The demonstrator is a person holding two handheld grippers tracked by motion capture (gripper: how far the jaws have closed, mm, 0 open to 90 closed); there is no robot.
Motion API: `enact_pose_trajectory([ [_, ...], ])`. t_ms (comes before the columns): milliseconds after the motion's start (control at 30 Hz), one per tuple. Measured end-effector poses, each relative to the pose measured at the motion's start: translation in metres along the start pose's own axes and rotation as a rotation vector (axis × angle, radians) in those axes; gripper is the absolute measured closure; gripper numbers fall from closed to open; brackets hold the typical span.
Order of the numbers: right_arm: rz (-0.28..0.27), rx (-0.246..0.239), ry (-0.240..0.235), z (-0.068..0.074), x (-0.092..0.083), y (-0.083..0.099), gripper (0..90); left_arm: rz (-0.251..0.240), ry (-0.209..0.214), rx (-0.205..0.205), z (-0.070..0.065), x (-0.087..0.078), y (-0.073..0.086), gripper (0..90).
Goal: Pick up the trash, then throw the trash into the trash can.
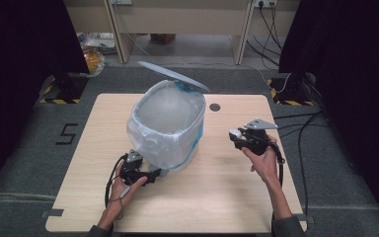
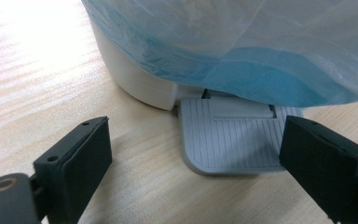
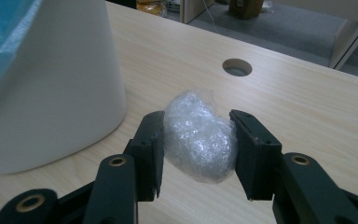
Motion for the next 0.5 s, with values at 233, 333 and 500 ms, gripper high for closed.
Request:
enact_pose_trajectory([
  [233, -0.023, -0.003, -0.021, 0.008, -0.011, -0.006, 56.5, -0.003, -0.002, 0.001, 0.000, 0.000, 0.000, 8.6],
  [333, -0.037, 0.001, -0.030, 0.010, -0.016, -0.010, 56.5, -0.006, -0.001, 0.000, 0.000, 0.000, 0.000, 8.6],
  [500, -0.059, -0.004, -0.030, 0.017, -0.027, -0.018, 56.5, -0.008, 0.001, 0.001, 0.000, 0.000, 0.000, 8.9],
])
Point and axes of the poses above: each handheld gripper's, and its own axes: x roughly forward along the jaws, y roughly out of its underside, z roughly to its left, the point moved 9 cm from there along x, roughly forward along the jaws, and after that the axes turned 7 degrees about z, right-handed, at the moved point
